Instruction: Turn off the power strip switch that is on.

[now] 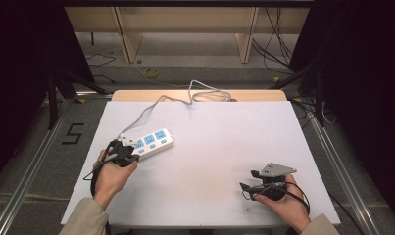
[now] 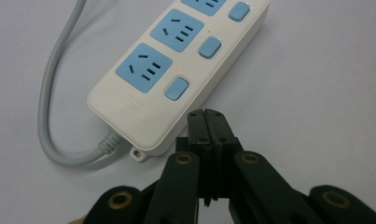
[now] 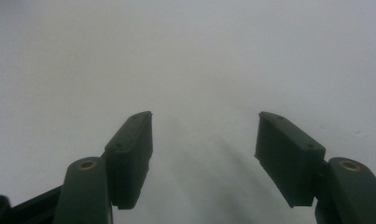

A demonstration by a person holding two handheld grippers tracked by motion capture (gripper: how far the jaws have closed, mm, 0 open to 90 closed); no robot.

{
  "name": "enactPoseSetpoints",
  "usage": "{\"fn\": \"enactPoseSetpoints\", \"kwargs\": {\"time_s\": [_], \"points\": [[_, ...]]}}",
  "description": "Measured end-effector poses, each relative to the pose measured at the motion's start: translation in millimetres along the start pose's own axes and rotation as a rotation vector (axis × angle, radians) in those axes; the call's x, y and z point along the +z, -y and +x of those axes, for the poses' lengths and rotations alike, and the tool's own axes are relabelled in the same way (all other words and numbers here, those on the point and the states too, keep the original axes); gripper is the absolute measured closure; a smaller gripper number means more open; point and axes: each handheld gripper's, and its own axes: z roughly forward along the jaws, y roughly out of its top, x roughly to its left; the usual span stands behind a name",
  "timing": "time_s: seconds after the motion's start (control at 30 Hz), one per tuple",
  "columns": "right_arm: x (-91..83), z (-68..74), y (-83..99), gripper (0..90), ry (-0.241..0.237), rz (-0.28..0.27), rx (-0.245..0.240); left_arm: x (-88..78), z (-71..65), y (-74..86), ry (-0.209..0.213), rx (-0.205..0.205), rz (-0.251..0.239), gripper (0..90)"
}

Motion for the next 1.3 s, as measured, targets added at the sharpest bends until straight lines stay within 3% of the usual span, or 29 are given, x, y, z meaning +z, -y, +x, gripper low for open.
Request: {"fn": "enactPoseSetpoints", "kwargs": {"time_s": [1.3], "points": [[-0.1,0.1,-0.3,37.2,0.000,-0.002,-0.002,10.7,5.4,-16.0,-0.021,-0.008,0.023,89.7]]}}
